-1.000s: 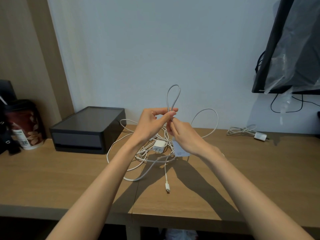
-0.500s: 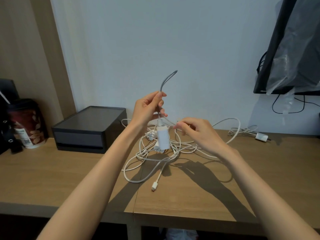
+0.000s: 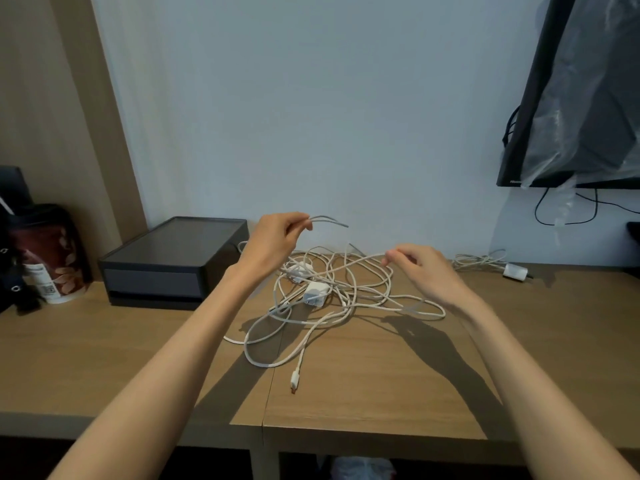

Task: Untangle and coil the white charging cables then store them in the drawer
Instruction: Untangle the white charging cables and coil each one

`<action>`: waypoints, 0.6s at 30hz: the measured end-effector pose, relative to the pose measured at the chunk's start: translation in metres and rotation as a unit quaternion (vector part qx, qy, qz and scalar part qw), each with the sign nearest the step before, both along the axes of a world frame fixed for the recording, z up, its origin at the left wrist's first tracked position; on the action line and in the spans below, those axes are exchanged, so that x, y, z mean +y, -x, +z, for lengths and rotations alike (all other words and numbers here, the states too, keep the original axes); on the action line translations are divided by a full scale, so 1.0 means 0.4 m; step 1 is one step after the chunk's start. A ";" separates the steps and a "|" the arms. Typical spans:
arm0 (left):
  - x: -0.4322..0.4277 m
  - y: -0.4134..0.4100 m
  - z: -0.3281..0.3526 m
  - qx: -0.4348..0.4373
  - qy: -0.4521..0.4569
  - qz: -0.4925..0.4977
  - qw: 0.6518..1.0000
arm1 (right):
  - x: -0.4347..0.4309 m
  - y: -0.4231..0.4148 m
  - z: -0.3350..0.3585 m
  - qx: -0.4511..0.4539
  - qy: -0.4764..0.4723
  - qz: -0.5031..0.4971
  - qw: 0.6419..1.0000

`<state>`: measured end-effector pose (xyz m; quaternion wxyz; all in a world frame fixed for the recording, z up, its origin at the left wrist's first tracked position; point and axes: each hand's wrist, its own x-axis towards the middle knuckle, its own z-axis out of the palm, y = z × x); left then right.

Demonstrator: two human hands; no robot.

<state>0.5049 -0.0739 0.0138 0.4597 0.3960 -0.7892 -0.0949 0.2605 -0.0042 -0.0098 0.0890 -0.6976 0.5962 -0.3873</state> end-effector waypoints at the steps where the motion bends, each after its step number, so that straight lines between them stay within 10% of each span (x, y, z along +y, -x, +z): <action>1: -0.001 0.008 -0.003 -0.009 -0.014 -0.004 1.000 | 0.001 -0.015 -0.005 0.013 -0.009 0.015 1.000; 9: 0.031 0.065 -0.006 0.137 -0.223 -0.133 0.956 | 0.006 -0.070 0.032 0.060 -0.007 0.103 0.993; 18: 0.046 0.121 -0.006 0.077 -0.146 -0.119 0.979 | -0.001 -0.082 0.090 0.093 0.042 0.113 0.988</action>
